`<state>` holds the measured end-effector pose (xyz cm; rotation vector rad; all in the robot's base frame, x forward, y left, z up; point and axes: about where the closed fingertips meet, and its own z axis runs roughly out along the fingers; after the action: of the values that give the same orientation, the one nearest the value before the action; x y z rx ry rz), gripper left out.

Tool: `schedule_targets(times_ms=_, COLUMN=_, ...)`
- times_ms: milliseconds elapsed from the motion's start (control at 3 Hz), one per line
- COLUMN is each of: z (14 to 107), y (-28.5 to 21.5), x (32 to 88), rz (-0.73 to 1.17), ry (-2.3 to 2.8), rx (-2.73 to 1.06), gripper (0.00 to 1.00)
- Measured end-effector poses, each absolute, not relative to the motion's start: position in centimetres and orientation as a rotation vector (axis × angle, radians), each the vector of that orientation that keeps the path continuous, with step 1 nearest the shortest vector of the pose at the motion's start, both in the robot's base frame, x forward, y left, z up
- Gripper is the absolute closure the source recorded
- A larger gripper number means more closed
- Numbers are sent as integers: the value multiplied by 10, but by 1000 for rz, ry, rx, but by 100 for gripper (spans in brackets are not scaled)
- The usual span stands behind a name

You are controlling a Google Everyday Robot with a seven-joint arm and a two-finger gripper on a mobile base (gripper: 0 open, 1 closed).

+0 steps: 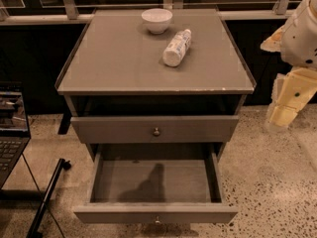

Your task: Place blue plastic bottle into middle drawer

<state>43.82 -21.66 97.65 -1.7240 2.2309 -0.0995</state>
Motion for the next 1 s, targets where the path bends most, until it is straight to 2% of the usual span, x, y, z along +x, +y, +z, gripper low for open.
schedule_targets(times_ms=667, z=976, y=-218, x=445, rz=-98, ry=2226, rx=-1606, gripper=0)
schedule_targets(times_ms=1000, z=954, y=-236, x=437, rz=31, ry=2322, rx=-1219, gripper=0)
